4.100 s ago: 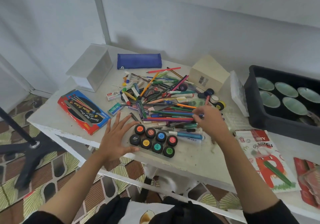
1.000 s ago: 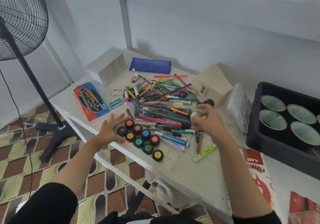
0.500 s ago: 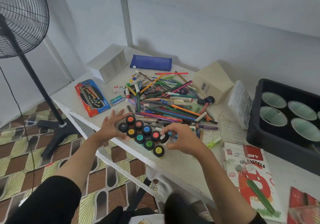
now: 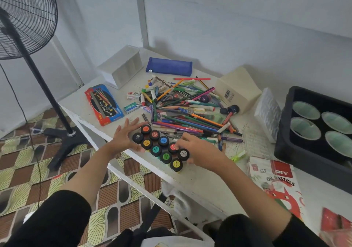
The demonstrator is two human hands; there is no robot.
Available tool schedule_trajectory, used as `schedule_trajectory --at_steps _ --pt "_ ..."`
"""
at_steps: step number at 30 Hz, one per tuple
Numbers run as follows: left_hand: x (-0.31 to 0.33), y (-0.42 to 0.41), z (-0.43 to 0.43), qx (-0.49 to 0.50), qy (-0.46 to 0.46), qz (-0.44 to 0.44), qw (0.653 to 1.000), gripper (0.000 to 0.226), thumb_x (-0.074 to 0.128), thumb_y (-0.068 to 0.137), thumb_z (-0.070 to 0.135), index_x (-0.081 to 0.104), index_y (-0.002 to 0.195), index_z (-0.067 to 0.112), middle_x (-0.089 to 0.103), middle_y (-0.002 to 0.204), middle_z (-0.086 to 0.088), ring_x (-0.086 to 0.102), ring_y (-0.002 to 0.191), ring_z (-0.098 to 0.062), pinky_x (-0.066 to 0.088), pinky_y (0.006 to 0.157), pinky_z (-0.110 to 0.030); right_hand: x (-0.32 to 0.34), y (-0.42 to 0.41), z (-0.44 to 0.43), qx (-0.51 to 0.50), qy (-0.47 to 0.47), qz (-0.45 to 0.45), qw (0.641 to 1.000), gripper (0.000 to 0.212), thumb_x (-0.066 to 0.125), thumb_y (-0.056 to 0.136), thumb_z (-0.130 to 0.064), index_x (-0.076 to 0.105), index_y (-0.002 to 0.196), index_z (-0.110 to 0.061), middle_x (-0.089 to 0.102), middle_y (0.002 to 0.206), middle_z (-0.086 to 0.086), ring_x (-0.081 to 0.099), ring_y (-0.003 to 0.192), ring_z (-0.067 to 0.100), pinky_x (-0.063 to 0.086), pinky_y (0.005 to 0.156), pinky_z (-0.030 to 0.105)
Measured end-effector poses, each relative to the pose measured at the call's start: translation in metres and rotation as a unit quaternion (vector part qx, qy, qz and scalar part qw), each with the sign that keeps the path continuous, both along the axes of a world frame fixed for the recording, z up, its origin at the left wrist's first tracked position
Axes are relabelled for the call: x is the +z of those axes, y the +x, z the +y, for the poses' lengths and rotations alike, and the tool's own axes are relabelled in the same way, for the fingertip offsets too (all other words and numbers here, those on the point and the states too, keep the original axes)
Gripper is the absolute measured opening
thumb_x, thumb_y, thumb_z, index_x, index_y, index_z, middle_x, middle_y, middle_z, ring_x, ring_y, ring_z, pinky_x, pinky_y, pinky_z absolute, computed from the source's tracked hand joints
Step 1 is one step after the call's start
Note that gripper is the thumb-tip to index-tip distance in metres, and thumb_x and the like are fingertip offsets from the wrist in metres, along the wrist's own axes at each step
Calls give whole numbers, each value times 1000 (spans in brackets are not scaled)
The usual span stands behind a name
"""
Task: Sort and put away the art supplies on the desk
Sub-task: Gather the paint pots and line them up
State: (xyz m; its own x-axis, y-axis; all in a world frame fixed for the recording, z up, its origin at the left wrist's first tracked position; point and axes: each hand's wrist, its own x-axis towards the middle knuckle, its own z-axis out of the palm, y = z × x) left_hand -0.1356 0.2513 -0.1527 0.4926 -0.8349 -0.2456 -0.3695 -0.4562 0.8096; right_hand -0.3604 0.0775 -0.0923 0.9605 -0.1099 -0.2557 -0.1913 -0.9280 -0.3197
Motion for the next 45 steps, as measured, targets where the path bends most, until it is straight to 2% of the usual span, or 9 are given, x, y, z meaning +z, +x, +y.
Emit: schedule_trajectory --at_steps 4,7,10,16,22,31,37,41,45 --pt "1 0 -1 -3 3 -1 1000 94 72 33 59 36 120 60 11 159 6 -13 145 -13 -20 113 -44 16 0 -22 -71 50 -51 995 25 63 88 -25 55 112 -26 48 114 -7 53 92 12 51 78 35" --pt "0 0 -1 -4 -1 3 1000 94 73 33 58 36 119 67 11 159 7 -13 145 -12 -20 113 -44 24 3 -59 -183 -72 -116 973 21 50 94 -13 57 112 -22 51 114 -4 57 89 17 48 68 30" --pt "1 0 -1 -3 0 1 1000 95 73 33 57 35 119 65 11 159 8 -13 145 -12 -20 113 -43 19 9 -111 -273 -151 -70 948 33 47 88 4 54 115 -13 54 116 6 59 87 29 49 67 34" --pt "2 -1 0 2 3 -24 1000 103 77 37 48 37 131 48 12 159 6 -11 146 -12 -18 113 -41 9 23 -155 -219 -340 74 911 23 50 95 -19 57 115 -9 60 110 10 59 102 27 48 78 29" --pt "0 0 0 2 -1 -18 1000 102 73 32 56 35 127 52 12 158 9 -11 145 -11 -18 112 -40 -7 29 -157 -190 -392 106 894 20 57 91 -21 59 111 -23 63 87 -2 60 77 17 31 53 21" --pt "-4 3 1 -1 1 -18 1000 95 69 34 57 33 122 59 11 159 9 -12 145 -10 -18 113 -40 0 21 -141 -175 -453 78 871 29 49 96 -11 50 124 -8 58 120 7 67 89 17 41 56 26" --pt "-5 2 1 3 -3 -24 1000 93 73 36 52 33 119 60 12 158 10 -11 145 -10 -17 114 -40 25 21 -117 -214 -368 17 905 28 58 88 -10 54 116 -10 51 118 10 62 92 24 40 60 29" --pt "-4 2 1 1 0 -23 1000 94 71 32 56 32 117 63 12 158 9 -11 146 -11 -17 114 -42 40 26 -86 -241 -81 0 967 25 63 84 -22 65 103 -6 65 100 11 65 84 25 55 68 36" --pt "-1 0 1 0 -7 -7 1000 96 73 31 57 35 119 62 12 159 9 -12 145 -11 -18 114 -43 53 24 -46 -187 169 34 967 25 70 81 -14 60 104 -9 63 89 3 66 71 16 59 62 30"
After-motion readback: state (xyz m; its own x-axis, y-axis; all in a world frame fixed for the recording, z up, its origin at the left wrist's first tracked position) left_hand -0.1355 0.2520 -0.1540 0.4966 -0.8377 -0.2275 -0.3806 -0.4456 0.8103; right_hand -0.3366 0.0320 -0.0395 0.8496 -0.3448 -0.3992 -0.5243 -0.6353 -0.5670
